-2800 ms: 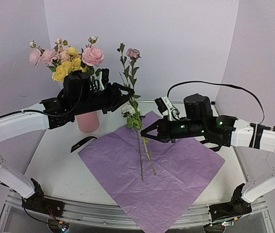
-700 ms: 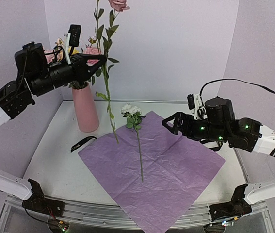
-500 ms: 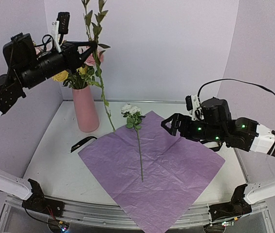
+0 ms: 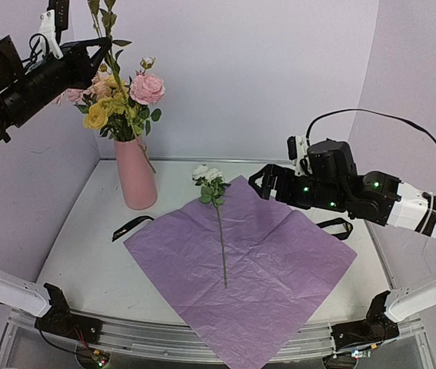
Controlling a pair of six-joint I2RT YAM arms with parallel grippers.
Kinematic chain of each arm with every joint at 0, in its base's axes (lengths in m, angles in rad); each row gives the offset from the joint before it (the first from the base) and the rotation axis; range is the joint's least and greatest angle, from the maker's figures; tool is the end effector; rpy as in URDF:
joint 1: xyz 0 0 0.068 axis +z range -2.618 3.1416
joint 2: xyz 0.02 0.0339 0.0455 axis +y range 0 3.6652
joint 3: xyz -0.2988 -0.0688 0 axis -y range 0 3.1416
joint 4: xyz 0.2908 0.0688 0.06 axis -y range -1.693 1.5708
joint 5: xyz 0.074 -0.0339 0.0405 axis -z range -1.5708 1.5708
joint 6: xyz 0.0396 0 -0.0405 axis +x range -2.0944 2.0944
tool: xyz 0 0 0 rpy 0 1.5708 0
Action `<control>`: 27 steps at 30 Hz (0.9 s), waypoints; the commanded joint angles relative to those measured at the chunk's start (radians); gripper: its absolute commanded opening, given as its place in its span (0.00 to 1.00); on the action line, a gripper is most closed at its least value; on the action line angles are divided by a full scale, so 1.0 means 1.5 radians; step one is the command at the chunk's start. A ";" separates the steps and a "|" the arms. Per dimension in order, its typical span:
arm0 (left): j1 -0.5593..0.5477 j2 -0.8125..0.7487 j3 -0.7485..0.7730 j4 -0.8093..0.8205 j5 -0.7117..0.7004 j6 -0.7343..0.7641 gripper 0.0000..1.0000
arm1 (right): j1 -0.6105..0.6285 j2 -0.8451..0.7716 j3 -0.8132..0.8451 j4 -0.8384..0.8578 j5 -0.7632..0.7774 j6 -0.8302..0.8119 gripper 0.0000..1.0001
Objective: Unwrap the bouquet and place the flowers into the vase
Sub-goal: Insert the fake flower into the vase.
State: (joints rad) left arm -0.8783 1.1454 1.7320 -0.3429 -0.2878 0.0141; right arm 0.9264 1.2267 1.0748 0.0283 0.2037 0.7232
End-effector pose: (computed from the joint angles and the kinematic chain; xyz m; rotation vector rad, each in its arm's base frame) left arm 0.1455 -0.1578 0.6236 0.3528 1.3107 -0.5393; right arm 0.2032 0.2571 0.3962 -0.0209 1.8079 1.0434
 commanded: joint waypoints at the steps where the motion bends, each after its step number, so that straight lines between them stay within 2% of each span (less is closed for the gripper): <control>1: -0.004 -0.028 0.034 -0.003 -0.057 0.026 0.00 | 0.002 -0.010 0.008 0.010 0.026 -0.020 0.98; 6: -0.004 -0.069 0.026 -0.013 -0.119 0.053 0.00 | 0.003 -0.004 0.001 0.021 0.011 -0.044 0.98; 15: -0.003 -0.092 -0.003 -0.012 -0.231 0.206 0.00 | 0.003 0.041 0.043 0.024 -0.031 -0.092 0.98; 21: -0.004 -0.128 -0.078 0.088 -0.340 0.315 0.00 | 0.003 0.053 0.054 0.024 -0.043 -0.106 0.98; 24: -0.004 -0.155 -0.127 0.164 -0.357 0.338 0.00 | 0.003 0.056 0.056 0.024 -0.048 -0.112 0.98; 27: -0.003 -0.155 -0.153 0.193 -0.363 0.346 0.00 | 0.003 0.057 0.059 0.024 -0.055 -0.119 0.98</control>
State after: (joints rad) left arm -0.8791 0.9291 1.5349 -0.2046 -0.7687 0.4603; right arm 0.9264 1.3062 1.1154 0.0452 0.1388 0.5761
